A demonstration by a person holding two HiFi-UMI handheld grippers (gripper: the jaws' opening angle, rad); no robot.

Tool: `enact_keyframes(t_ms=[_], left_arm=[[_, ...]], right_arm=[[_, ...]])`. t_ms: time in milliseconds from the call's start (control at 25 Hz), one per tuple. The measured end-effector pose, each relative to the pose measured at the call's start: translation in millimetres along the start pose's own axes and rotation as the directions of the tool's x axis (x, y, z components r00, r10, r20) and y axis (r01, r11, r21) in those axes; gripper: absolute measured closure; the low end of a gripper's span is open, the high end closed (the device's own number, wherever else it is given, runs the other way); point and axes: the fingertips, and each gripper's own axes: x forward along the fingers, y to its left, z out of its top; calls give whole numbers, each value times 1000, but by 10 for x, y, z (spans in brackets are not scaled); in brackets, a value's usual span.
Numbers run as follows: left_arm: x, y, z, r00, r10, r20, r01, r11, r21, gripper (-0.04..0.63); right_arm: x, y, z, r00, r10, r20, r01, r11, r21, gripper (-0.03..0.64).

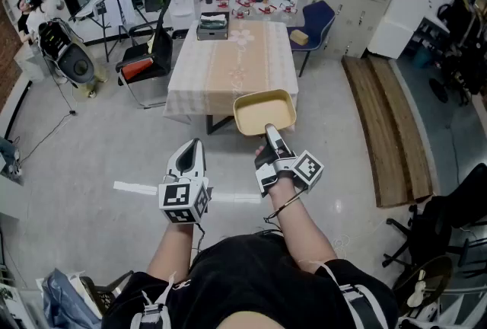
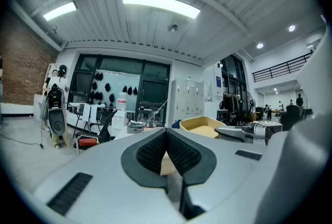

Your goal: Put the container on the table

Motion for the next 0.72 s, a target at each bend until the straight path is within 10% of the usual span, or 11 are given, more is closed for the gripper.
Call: enact_keyframes(t_ms=[720], left_arm=[[-105, 145, 17, 999, -43, 17, 43, 999, -28, 583]], right_arm=[[-11, 98, -147, 999, 2, 49, -1, 1000, -18, 394]])
